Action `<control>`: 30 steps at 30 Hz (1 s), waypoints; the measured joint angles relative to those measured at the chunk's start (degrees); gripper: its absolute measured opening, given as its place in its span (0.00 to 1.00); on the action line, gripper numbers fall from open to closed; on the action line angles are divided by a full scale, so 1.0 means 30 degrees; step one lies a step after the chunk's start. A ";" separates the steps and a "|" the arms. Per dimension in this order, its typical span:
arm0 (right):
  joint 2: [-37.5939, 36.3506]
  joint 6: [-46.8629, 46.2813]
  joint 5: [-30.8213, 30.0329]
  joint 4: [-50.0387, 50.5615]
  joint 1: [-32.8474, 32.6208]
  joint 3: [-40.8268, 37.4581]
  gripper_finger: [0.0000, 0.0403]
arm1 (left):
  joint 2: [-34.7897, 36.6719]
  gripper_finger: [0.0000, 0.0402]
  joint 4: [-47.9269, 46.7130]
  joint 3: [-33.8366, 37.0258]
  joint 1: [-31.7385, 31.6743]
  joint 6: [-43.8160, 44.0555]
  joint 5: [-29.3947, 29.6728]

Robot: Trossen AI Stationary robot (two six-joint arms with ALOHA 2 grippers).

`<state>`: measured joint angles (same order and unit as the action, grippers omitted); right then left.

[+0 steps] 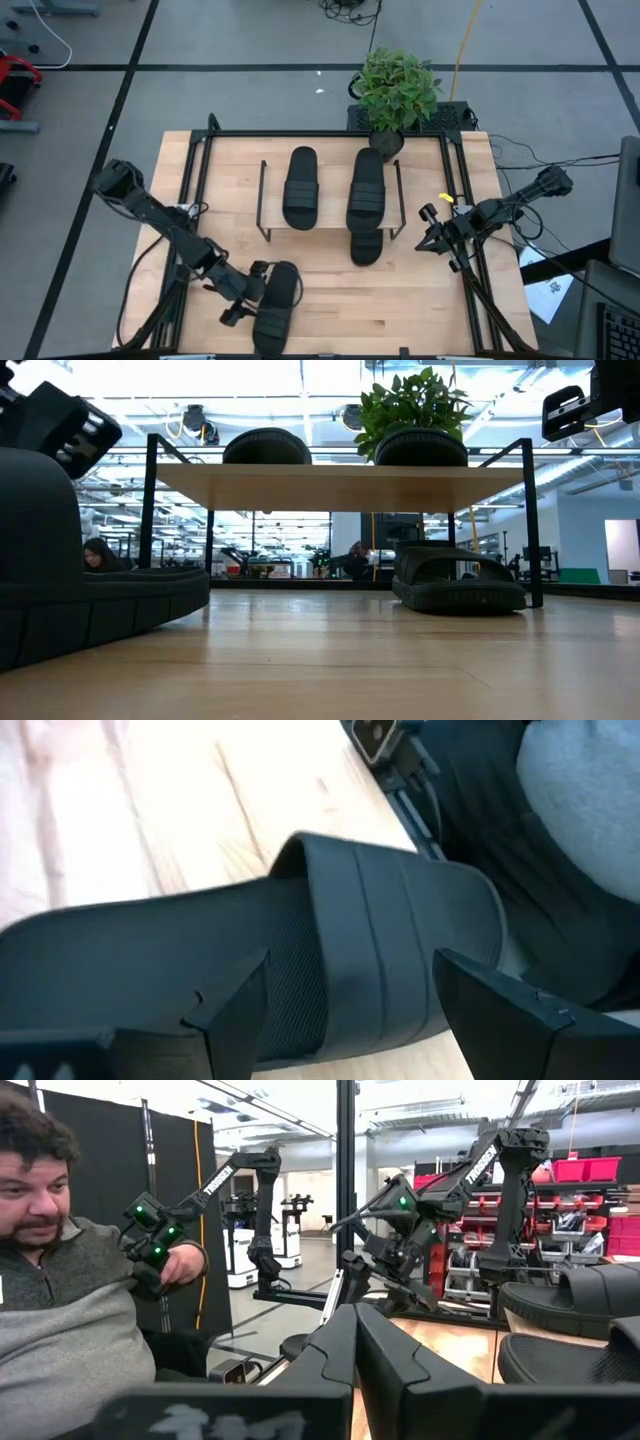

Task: Pick and place slides into the shelf
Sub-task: Put the black slide under the shelf

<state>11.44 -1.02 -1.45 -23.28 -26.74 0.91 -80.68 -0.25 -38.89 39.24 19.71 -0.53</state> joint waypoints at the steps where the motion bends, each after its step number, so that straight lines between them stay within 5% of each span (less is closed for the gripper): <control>1: 0.0000 -0.0004 0.0000 -0.0004 0.0000 0.0000 0.00 | -0.0261 0.69 0.0218 0.0000 0.0000 -0.0054 -0.0245; 18: 0.0000 0.0044 -0.0007 0.0120 0.0000 0.0000 0.00 | -0.2990 0.66 0.2572 0.0000 -0.0391 -0.0131 -0.1890; 22: 0.0000 0.0046 0.0000 0.0127 0.0000 0.0000 0.00 | -0.3053 0.48 0.2699 -0.0007 -0.0631 -0.0945 -0.2446; 28: 0.0000 0.0051 -0.0007 0.0127 0.0000 0.0000 0.00 | -0.3053 0.06 0.3410 -0.0007 -0.0860 -0.2778 -0.2637; 30: 0.0000 0.0051 -0.0002 0.0127 0.0000 0.0000 0.00 | -0.3061 0.04 0.3410 0.0000 -0.0860 -0.2880 -0.2574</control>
<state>11.44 -0.86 -1.46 -22.90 -26.74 0.91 -89.86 9.98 -38.90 36.67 11.07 -8.25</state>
